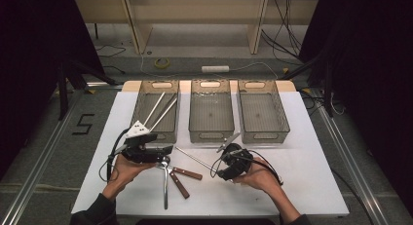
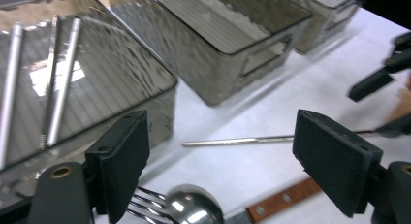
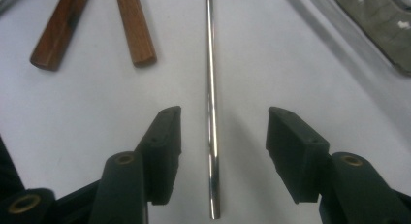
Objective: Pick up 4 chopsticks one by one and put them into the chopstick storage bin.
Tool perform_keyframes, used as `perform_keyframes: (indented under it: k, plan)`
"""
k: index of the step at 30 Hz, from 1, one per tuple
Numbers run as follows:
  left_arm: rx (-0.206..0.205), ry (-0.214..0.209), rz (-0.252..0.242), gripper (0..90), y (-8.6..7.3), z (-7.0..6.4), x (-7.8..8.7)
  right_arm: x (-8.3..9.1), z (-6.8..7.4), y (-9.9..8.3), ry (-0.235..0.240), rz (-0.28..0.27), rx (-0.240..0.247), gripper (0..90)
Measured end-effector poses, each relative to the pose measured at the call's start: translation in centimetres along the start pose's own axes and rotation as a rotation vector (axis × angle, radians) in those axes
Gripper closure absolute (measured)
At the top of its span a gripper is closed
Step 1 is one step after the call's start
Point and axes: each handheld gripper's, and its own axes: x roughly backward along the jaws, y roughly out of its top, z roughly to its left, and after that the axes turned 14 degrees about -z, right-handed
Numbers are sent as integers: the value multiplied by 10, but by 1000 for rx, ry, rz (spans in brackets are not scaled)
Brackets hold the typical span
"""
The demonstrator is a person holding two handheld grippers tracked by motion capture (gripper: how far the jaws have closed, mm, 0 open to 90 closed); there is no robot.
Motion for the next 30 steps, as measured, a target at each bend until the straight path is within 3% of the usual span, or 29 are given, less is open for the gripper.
perform_keyframes:
  k: [5,14,30]
  plan:
    - [-18,3,-21,187,-9,-7,6,-8,-2,2,-4,44,10,538]
    - [-8,-23,-39,164,-17,-19,16,-17,-2,5,7,97,17,638]
    - [-27,-29,-31,163,-19,-24,16,-26,1,6,12,133,77,783]
